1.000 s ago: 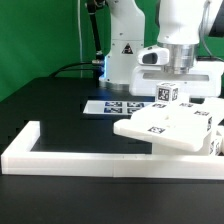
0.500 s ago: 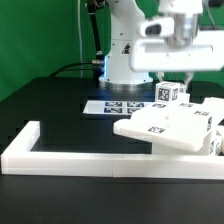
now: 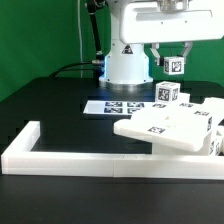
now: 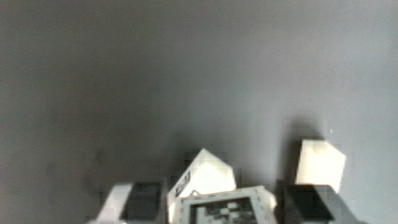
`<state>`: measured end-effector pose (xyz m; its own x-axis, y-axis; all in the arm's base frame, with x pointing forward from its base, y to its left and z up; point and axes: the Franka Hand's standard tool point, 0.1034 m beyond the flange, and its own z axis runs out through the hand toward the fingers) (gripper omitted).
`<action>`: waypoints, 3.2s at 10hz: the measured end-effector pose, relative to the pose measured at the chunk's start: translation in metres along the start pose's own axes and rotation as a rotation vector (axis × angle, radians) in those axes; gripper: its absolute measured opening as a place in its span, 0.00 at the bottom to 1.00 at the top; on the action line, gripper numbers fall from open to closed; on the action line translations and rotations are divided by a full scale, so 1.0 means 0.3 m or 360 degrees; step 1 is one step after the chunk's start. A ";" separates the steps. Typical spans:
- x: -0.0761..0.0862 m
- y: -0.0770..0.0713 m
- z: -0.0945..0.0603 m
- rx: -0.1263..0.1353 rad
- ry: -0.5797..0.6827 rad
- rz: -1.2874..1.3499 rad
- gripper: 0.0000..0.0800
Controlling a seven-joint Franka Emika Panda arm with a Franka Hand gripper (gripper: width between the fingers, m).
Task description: Assemble chair
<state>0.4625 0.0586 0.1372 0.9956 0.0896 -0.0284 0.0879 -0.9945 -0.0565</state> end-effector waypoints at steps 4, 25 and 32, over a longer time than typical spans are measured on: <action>0.080 0.007 -0.036 -0.0012 0.0005 0.0001 0.36; 0.478 -0.017 -0.048 -0.0043 0.0024 0.0373 0.36; 0.460 -0.037 -0.031 -0.0004 0.0014 0.0514 0.36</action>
Offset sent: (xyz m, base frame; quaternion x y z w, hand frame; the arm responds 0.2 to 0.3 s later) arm 0.0836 0.0019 0.0299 -0.0191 0.0035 -0.0259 0.9995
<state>0.5991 0.0816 0.1433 0.9723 -0.2311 -0.0358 -0.2325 -0.9716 -0.0437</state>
